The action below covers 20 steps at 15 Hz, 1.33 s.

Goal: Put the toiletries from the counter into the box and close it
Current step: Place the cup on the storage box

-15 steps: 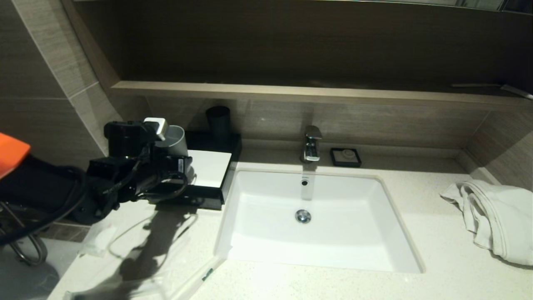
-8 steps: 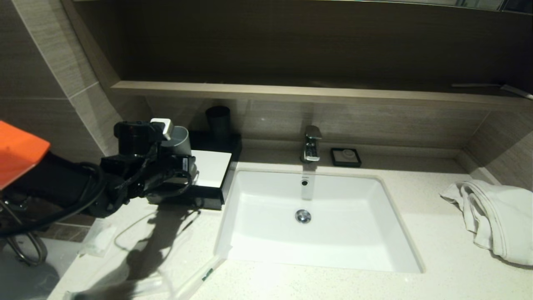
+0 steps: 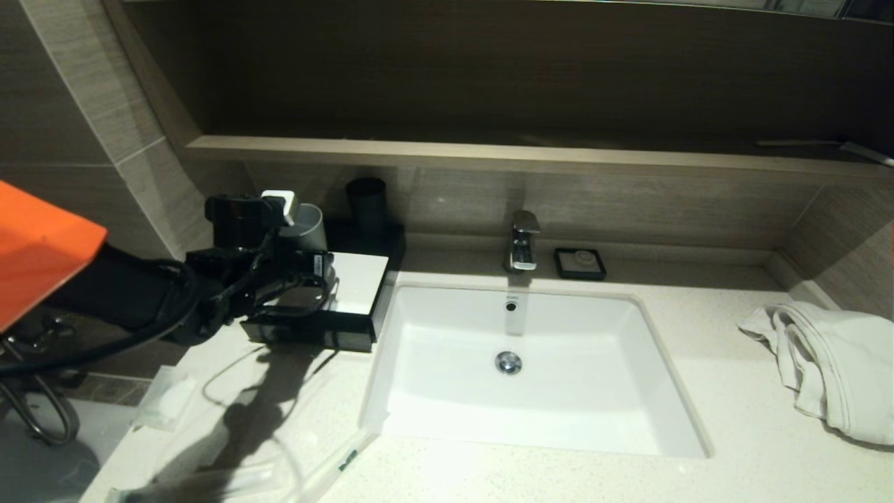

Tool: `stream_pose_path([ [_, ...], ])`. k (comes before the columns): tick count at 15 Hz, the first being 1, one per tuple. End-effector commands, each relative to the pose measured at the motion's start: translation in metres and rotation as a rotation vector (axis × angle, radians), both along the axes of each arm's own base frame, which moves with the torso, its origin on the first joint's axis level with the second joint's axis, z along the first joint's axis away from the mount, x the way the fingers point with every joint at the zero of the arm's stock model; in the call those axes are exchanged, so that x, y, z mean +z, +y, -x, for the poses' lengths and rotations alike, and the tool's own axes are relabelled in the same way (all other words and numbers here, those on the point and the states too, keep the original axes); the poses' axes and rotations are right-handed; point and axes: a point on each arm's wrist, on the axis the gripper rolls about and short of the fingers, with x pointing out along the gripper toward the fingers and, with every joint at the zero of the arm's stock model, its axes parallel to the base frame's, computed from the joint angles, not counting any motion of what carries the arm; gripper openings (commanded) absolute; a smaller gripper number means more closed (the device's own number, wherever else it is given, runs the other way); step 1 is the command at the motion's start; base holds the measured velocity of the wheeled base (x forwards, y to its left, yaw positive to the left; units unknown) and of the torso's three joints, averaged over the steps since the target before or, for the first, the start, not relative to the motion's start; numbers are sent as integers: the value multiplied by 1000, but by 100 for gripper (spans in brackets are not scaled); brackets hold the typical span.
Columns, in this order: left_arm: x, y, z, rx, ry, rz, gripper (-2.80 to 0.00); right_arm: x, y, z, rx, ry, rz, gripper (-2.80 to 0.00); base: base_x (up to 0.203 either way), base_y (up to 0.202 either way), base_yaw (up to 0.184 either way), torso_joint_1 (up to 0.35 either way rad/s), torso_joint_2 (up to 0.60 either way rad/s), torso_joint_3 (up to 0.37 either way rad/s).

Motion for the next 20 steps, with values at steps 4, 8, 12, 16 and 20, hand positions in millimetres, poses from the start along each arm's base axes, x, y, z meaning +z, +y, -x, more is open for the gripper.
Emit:
stream_pose_path([
  [4, 1, -2, -7, 3, -2, 6, -280, 0, 0, 0, 0, 0, 0, -280, 0, 0, 0, 0, 0, 0],
  [8, -6, -2, -10, 9, 13, 16, -280, 0, 0, 0, 0, 0, 0, -280, 0, 0, 0, 0, 0, 0],
  [12, -7, -3, -16, 9, 11, 18, -280, 0, 0, 0, 1, 0, 0, -280, 0, 0, 0, 0, 0, 0],
  [16, -13, -4, -23, 11, 18, 16, -280, 0, 0, 0, 0, 0, 0, -280, 0, 0, 0, 0, 0, 0],
  [20, -13, -4, -30, 15, 7, 19, -280, 0, 0, 0, 0, 0, 0, -280, 0, 0, 0, 0, 0, 0],
])
